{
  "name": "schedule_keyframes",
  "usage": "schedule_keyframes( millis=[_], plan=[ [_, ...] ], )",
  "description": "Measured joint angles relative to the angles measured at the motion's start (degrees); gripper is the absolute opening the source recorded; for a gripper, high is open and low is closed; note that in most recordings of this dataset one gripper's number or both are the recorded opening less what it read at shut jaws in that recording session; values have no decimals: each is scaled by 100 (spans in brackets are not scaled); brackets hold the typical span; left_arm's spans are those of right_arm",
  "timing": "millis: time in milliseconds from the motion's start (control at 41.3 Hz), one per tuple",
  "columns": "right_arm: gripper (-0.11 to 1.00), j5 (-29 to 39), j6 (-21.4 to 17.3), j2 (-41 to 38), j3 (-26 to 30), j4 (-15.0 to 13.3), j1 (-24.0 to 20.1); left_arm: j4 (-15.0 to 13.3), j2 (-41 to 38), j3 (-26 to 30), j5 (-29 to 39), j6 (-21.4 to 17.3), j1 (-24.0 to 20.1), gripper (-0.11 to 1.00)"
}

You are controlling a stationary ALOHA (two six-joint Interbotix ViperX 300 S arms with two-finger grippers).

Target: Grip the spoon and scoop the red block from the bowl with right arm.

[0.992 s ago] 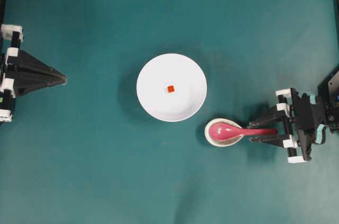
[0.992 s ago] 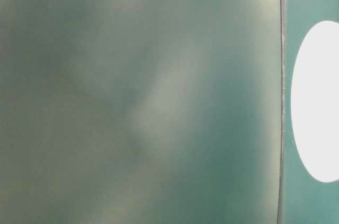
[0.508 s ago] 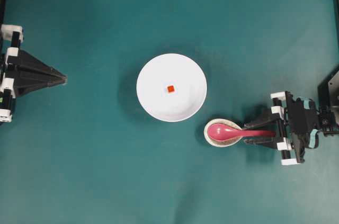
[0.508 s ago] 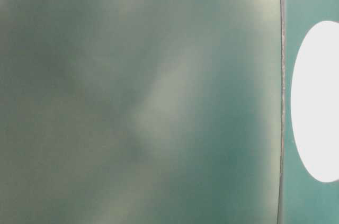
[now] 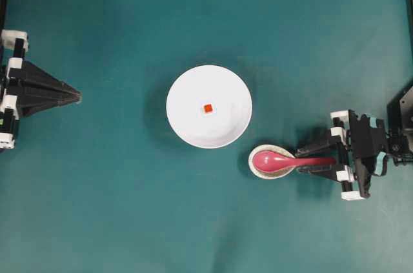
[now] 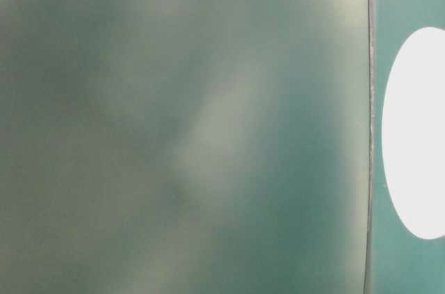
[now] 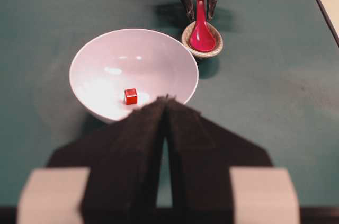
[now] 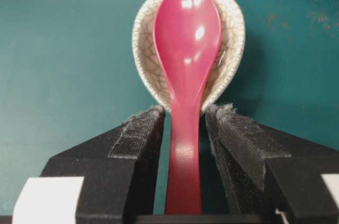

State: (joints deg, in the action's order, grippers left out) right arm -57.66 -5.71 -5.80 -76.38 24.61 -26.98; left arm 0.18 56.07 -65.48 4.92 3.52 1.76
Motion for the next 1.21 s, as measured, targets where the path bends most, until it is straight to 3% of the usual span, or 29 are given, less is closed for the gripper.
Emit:
schedule_keyframes(
  millis=[266,1210],
  plan=[
    [45,0,-246,35,0,-9,-9,0,0,0,0,0,0,-1],
    [45,457,-211,562,-237,123,-123,0,0,0,18,0,-9,-1]
  ],
)
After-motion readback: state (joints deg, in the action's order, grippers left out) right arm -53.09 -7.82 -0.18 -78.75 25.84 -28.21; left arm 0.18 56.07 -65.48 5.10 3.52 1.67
